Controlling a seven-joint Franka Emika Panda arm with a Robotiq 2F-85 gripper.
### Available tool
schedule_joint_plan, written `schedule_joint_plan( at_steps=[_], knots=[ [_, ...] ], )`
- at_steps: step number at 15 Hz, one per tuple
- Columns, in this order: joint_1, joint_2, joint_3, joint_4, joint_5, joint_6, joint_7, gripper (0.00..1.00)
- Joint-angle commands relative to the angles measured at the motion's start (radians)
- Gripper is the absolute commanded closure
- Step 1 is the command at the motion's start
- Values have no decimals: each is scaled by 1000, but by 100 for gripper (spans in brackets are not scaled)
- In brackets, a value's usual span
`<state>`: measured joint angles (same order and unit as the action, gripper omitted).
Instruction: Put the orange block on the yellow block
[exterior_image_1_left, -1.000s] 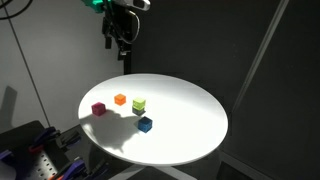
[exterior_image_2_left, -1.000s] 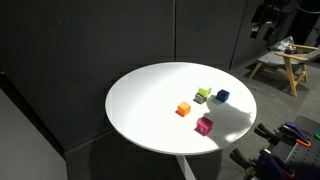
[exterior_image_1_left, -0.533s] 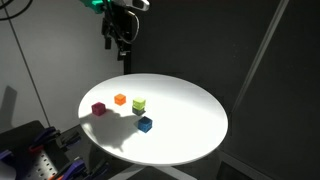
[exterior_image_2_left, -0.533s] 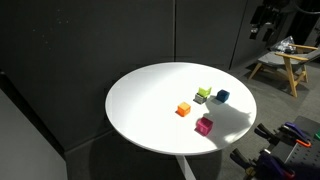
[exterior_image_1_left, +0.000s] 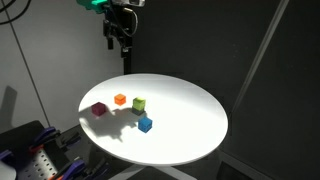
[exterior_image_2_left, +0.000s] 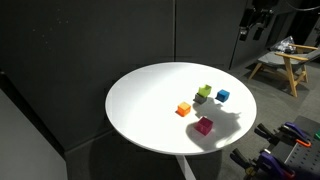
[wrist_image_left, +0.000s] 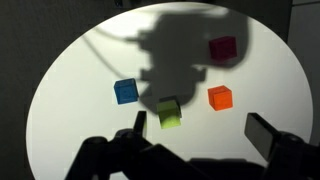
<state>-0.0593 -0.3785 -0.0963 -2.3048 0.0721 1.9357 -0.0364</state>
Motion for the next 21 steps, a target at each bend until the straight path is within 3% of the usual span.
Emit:
schedule_joint_plan(
  at_steps=[1,13,21],
  knots=[
    [-5,14,49,-6,-57,69,71,0],
    [45,135,147,-59,-141,293,140,0],
    [80,281,150,-24,-117,316,128,0]
  ],
)
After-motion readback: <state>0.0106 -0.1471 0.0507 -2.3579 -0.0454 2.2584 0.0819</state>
